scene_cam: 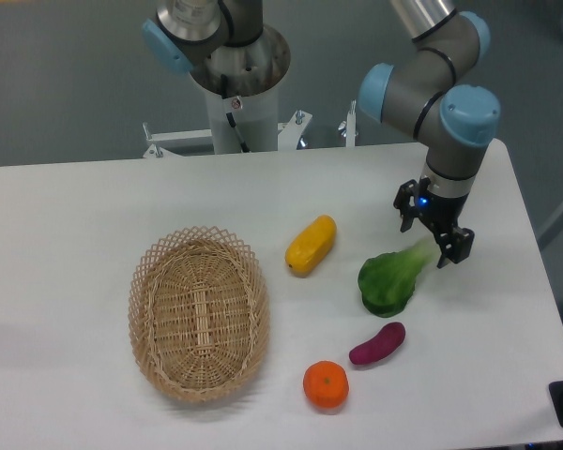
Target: Place the green vegetable on the table
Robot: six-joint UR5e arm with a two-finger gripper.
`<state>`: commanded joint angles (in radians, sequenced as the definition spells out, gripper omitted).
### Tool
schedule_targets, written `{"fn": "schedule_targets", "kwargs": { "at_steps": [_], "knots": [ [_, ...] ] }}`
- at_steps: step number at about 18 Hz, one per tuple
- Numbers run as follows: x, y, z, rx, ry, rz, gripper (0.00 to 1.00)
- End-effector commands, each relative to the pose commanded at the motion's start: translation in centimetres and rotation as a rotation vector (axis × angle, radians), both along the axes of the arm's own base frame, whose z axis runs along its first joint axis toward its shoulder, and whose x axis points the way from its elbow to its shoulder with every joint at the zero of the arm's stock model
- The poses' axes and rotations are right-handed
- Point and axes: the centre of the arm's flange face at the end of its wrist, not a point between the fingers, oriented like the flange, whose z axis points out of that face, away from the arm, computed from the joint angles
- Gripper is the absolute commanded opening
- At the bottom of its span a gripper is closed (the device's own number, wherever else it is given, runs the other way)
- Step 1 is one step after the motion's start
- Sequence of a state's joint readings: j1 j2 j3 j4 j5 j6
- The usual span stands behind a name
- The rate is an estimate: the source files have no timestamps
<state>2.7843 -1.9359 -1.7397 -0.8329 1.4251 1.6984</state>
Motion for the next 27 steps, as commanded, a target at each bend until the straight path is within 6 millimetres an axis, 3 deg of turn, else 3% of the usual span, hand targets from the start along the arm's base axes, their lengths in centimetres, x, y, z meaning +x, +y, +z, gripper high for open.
{"fn": "schedule_targets", "kwargs": {
  "at_steps": [4, 7, 11, 20, 27],
  "knots": [
    [-1.1, 1.0, 3.8, 0.053, 0.041, 0.056, 1.0],
    [-1.7, 1.1, 7.8, 0.114, 0.061, 0.079, 1.0],
    [-2.4, 0.6, 10.5, 0.125, 0.033, 0.088, 1.0],
    [-3.9, -2.9, 12.7, 0.109, -0.007, 0.044, 1.0],
    [-4.0, -3.8, 12.9, 0.125, -0.017, 0.05, 1.0]
  ]
}}
